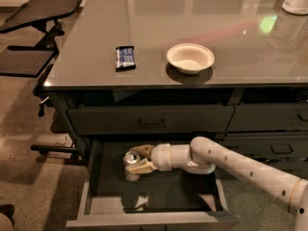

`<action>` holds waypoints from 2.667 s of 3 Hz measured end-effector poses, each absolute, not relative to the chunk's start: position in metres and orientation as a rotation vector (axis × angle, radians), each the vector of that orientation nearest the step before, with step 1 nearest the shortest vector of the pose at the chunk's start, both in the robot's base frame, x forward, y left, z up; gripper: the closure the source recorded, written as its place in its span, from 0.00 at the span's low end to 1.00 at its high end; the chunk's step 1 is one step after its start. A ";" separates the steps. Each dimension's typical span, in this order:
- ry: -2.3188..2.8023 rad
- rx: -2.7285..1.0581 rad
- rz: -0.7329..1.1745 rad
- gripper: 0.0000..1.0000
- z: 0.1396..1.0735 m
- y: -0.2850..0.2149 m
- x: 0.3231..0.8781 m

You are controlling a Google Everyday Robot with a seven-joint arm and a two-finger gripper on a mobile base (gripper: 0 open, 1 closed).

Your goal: Place 7up can into middle drawer

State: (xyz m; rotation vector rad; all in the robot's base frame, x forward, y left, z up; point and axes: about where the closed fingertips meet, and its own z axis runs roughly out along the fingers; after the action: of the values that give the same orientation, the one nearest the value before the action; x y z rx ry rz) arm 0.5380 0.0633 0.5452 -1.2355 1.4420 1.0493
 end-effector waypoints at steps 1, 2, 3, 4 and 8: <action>1.503 -1.301 0.926 1.00 0.524 0.058 0.541; 1.558 -1.324 0.821 1.00 0.505 0.054 0.549; 1.577 -1.297 0.760 1.00 0.489 0.053 0.559; 1.561 -1.246 0.751 1.00 0.472 0.059 0.569; 1.518 -1.164 0.754 0.12 0.451 0.069 0.586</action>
Offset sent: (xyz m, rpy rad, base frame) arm 0.0224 -0.0216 -0.0617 -0.2958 -0.0972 -0.1486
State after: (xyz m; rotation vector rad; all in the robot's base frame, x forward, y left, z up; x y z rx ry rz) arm 0.5855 0.0688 0.4512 -1.1644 1.5181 0.7539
